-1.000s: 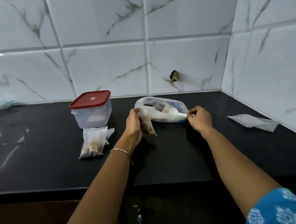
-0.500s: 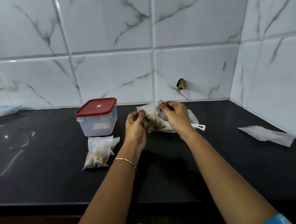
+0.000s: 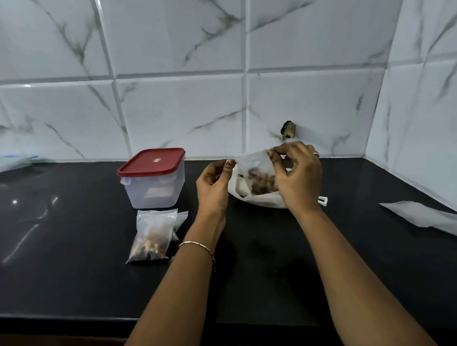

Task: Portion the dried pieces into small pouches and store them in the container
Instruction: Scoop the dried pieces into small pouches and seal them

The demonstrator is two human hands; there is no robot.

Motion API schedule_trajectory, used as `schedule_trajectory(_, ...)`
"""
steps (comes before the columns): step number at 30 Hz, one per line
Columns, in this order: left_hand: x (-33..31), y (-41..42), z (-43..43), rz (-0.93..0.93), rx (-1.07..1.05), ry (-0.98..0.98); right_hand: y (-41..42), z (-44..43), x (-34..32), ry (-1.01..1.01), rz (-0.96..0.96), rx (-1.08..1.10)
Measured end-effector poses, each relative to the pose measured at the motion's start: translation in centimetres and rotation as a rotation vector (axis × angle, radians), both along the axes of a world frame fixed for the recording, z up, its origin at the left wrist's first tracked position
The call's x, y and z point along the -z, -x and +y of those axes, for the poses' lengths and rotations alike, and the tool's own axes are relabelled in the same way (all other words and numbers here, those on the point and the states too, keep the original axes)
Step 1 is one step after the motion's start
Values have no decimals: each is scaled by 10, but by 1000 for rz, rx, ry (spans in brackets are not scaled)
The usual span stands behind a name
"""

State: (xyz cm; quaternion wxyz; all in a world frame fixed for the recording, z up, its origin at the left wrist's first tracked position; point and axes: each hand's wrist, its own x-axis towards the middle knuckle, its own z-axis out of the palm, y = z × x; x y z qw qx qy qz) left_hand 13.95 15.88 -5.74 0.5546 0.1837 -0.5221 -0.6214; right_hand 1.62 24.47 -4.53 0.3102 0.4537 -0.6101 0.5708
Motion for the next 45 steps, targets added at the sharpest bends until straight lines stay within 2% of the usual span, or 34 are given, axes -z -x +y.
schedule_trajectory(5,-1,-2,-4,37,28,-94,1,0,0,-24,-145,-103)
schedule_trajectory(9,1,2,2,-63,82,-21,-4,-2,2,-45,-139,-100)
schedule_trajectory(12,3,3,0,-85,45,27,-6,-5,4,-61,-159,-108)
schedule_trajectory(18,5,4,-1,-125,-9,69,-3,-6,3,-11,-394,-236)
schedule_trajectory(26,4,1,-5,-71,-24,38,-5,-5,2,-75,-571,-434)
schedule_trajectory(37,5,6,-6,-73,36,14,-4,-5,4,-98,-578,-432)
schedule_trajectory(42,7,5,-9,-73,39,20,-10,-2,3,-131,-676,-555)
schedule_trajectory(45,9,5,-7,-119,41,74,-9,-4,5,-168,-692,-556)
